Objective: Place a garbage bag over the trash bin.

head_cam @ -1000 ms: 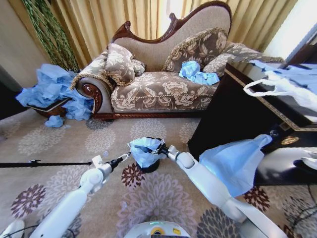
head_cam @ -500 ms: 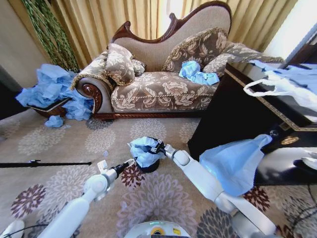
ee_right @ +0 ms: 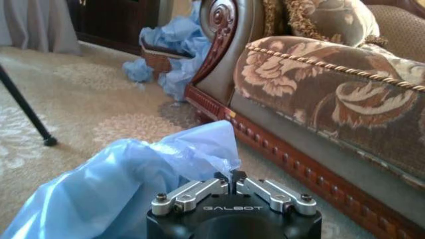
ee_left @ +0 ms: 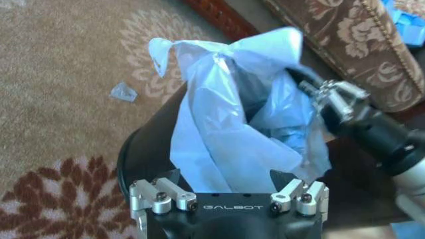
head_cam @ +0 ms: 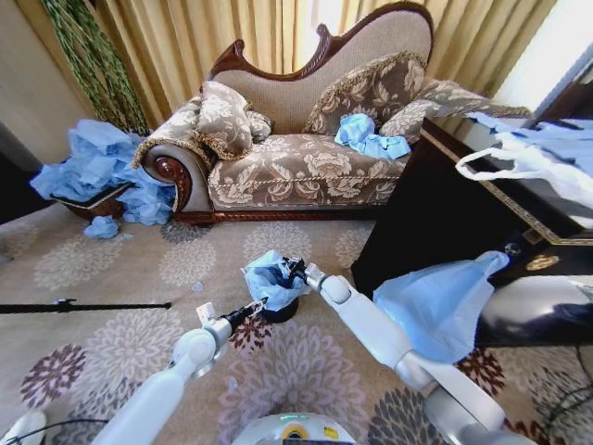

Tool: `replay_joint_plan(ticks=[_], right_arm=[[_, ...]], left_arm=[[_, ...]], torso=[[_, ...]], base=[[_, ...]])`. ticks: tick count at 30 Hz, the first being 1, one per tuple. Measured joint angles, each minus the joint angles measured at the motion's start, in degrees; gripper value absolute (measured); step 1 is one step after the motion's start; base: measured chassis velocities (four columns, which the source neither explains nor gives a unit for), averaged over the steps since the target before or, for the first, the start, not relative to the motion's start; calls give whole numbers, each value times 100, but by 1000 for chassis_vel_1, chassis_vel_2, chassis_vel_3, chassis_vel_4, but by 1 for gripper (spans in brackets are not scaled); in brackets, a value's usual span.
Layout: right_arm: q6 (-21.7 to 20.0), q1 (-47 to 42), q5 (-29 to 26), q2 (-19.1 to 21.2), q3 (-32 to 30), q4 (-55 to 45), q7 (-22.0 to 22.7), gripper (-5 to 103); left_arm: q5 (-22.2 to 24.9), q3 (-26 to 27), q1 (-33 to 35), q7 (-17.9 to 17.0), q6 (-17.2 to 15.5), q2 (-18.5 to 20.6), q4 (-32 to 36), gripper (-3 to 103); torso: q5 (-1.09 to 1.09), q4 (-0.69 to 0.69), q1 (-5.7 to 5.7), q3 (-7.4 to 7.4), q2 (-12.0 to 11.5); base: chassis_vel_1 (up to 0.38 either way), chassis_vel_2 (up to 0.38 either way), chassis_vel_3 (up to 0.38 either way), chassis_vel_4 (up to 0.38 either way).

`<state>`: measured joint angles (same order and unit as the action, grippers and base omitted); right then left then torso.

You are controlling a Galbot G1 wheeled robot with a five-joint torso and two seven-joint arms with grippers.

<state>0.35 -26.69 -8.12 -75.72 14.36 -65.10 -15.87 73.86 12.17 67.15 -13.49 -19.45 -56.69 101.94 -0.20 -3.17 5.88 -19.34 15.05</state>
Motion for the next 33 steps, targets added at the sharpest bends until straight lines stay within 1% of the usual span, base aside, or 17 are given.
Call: replay_joint_plan(ticks=[1, 4, 6, 7, 8, 9, 10, 11, 12, 15, 16, 18, 19, 25, 27, 32, 33], right_arm=[[0, 0, 0, 0, 0, 0, 0, 0], [12, 144, -22, -49, -19, 142, 3, 0], [23, 166, -22, -57, -23, 172, 4, 0], [76, 246, -12, -107, -50, 317, 4, 0], [121, 286, 10, -145, -74, 414, 4, 0], [183, 343, 49, -205, -115, 557, 4, 0], [183, 343, 49, -205, -115, 557, 4, 0], [257, 411, 108, -292, -164, 747, -2, 0], [257, 411, 108, -292, -164, 747, -2, 0], [471, 596, 310, -531, -286, 1273, -29, 0], [471, 596, 310, -531, -286, 1273, -29, 0], [579, 758, 526, -722, -433, 1657, -111, 0], [579, 758, 526, -722, -433, 1657, -111, 0], [658, 916, 723, -860, -602, 2107, -233, 0], [661, 919, 723, -867, -610, 2124, -241, 0], [674, 937, 739, -881, -649, 2161, -330, 0], [676, 941, 762, -877, -668, 2132, -363, 0]], left_arm=[[0, 0, 0, 0, 0, 0, 0, 94], [-41, -47, -101, 1, 27, -101, -185, 82], [-42, -47, -105, 5, 30, -107, -198, 82], [-50, -45, -107, 39, 50, -115, -240, 73], [-57, -40, -107, 67, 73, -119, -263, 73], [-67, -31, -110, 119, 114, -126, -304, 67], [-67, -31, -110, 119, 114, -126, -304, 67], [-71, -24, -128, 166, 151, -144, -359, 61], [-71, -24, -128, 166, 151, -144, -359, 61], [-81, -12, -172, 224, 184, -184, -458, 45], [-81, -12, -172, 224, 184, -184, -458, 45], [-83, 9, -181, 252, 201, -193, -463, 35], [-83, 9, -181, 252, 201, -193, -463, 35], [-87, 143, -34, 273, 206, -162, -351, 19], [-88, 164, -14, 274, 207, -152, -333, 19], [-72, 308, 62, 297, 224, -84, -254, 6], [-56, 364, 64, 274, 229, -63, -278, 3]], torso=[[0, 0, 0, 0, 0], [0, 0, 0, 0, 0], [0, 0, 0, 0, 0], [0, 0, 0, 0, 0], [0, 0, 0, 0, 0], [0, 0, 0, 0, 0], [0, 0, 0, 0, 0], [0, 1, 0, 0, 0], [0, 1, 0, 0, 0], [0, 0, 0, 0, 0], [0, 0, 0, 0, 0], [2, 4, -1, 1, 0], [2, 4, -1, 1, 0], [0, 0, -1, 1, 1], [0, -1, -1, 1, 1], [0, 1, -1, 0, 1], [0, -2, 0, -1, 0]], base=[[0, 0, 0, 0], [0, 0, 0, 0], [0, 0, 0, 0], [0, 0, 0, 0], [0, 0, 0, 0], [0, 0, 0, 0], [0, 0, 0, 0], [0, 0, 0, 0], [0, 0, 0, 0], [0, 0, 0, 0], [0, 0, 0, 0], [0, 0, 0, 0], [0, 0, 0, 0], [0, 0, 0, 0], [0, 0, 0, 0], [0, 0, 0, 0], [0, 0, 0, 0]])
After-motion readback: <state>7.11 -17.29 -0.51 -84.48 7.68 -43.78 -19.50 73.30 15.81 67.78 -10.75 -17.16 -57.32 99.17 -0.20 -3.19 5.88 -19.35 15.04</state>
